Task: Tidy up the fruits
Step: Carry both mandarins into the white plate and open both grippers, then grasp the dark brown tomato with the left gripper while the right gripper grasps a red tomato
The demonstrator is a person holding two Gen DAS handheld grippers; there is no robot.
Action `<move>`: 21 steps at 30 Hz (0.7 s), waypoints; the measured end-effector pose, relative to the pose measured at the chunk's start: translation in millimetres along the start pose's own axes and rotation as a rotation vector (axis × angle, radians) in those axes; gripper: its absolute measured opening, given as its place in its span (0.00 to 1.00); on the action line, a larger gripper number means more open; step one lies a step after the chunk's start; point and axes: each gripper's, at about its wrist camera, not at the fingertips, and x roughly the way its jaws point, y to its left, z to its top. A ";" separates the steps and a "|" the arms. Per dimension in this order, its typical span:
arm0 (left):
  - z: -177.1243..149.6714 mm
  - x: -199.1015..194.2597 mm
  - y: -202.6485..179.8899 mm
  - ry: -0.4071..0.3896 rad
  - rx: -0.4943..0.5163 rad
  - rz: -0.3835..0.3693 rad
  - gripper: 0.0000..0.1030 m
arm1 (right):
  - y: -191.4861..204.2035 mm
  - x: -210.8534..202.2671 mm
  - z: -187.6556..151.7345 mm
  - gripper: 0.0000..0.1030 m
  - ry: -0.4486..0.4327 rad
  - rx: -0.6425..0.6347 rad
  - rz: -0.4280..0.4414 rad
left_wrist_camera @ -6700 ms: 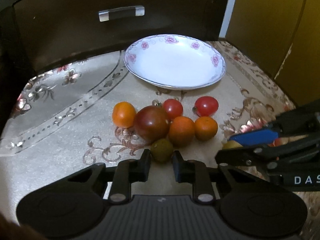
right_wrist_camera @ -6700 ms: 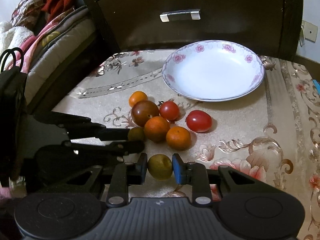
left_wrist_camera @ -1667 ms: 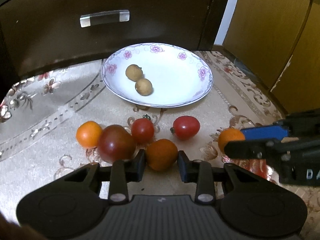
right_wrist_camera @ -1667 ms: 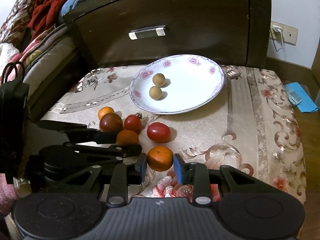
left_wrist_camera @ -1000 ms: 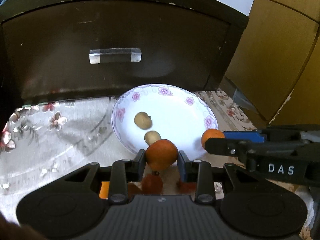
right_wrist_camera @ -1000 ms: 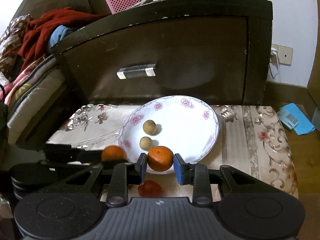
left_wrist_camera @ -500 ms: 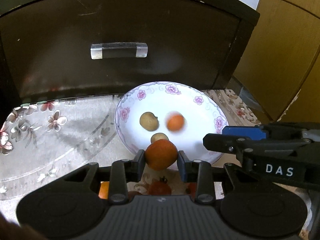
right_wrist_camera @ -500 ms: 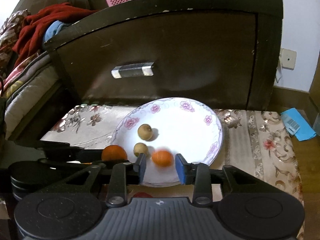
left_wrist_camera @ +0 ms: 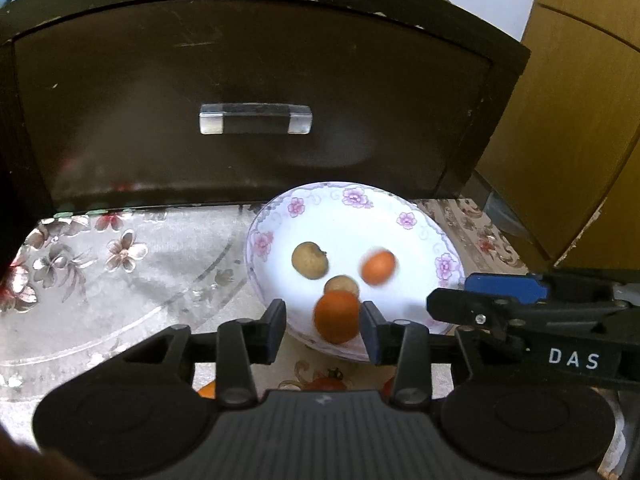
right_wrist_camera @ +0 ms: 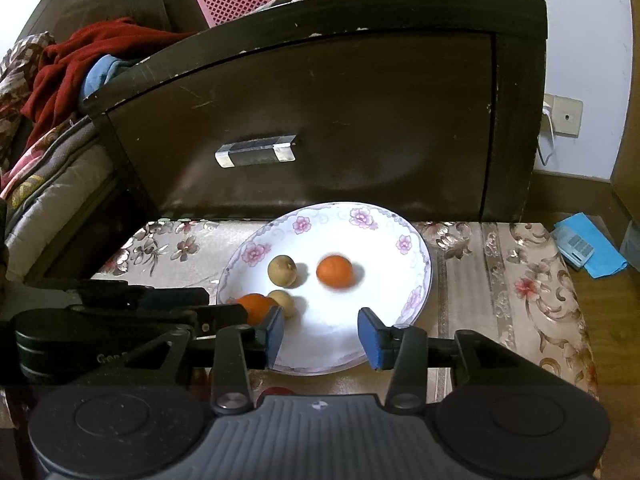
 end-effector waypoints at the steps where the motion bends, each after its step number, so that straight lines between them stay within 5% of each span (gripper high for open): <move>1: -0.5 -0.1 0.7 0.000 -0.003 0.001 0.45 | 0.0 0.2 -0.1 0.36 0.001 0.000 0.000; 17: -10.5 -57.5 16.5 -0.040 -0.044 0.106 0.63 | 12.3 -28.5 -16.0 0.37 0.040 -0.022 0.017; 21: -28.8 -75.3 13.4 -0.012 -0.020 0.132 0.76 | 22.6 -35.1 -25.8 0.41 0.063 -0.037 0.032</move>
